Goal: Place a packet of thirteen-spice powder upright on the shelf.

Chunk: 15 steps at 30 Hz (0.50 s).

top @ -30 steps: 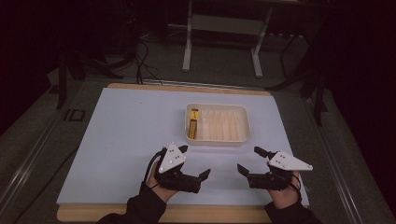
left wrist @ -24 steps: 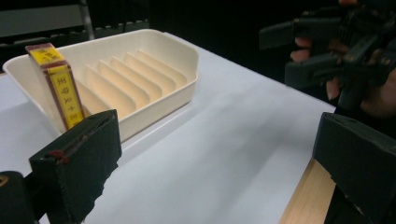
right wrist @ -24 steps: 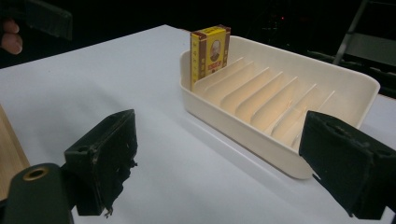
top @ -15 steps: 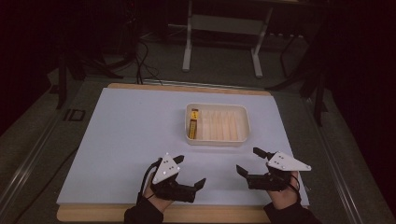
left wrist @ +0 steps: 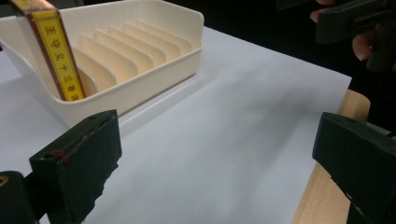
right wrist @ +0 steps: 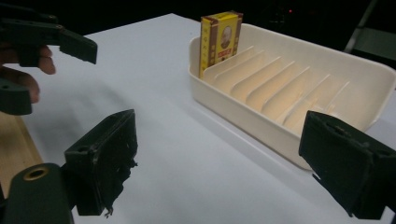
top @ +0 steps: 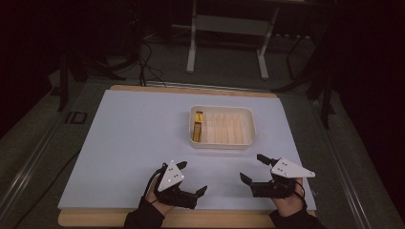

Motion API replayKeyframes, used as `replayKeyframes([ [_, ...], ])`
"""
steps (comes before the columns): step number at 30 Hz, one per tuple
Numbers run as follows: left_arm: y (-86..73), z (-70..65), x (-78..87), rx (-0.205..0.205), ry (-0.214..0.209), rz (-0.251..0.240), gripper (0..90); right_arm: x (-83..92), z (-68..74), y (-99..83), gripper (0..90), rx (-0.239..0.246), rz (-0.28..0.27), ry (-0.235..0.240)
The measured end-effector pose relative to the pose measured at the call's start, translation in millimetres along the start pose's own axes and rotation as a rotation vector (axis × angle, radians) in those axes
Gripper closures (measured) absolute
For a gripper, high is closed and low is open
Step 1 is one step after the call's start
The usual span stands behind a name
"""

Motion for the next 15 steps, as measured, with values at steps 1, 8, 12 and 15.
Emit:
replayKeyframes([
  [1, 0.0, 0.0, 0.0, 0.0, 0.0, 0.0, 2.2, 0.0, 0.0, 0.0, 11.5, 0.0, 0.0, 0.0],
  [8, -11.5, 4.8, -4.0, -0.058, 0.031, -0.008, 2.2, -6.9, 1.1, -7.1, 11.5, 0.004, 0.026, 0.016],
  [12, -10.7, 5.4, -4.2, -0.056, 0.035, -0.025, 2.2, -8.0, 0.5, -8.4, 11.5, 0.005, 0.032, 0.015],
  [15, -10.5, 6.0, -4.0, -0.045, 0.034, -0.029, 2.2, -8.0, -0.3, -9.0, 11.5, 0.005, 0.034, 0.013],
])
Point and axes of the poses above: each handheld gripper's, and its own axes: x roughly backward along the jaws, y roughly out of its top, z roughly to its left, the point moved 4 cm from there along -x, roughly forward along the jaws, and after that the axes turned 11 degrees about y, right-handed, at the moved point
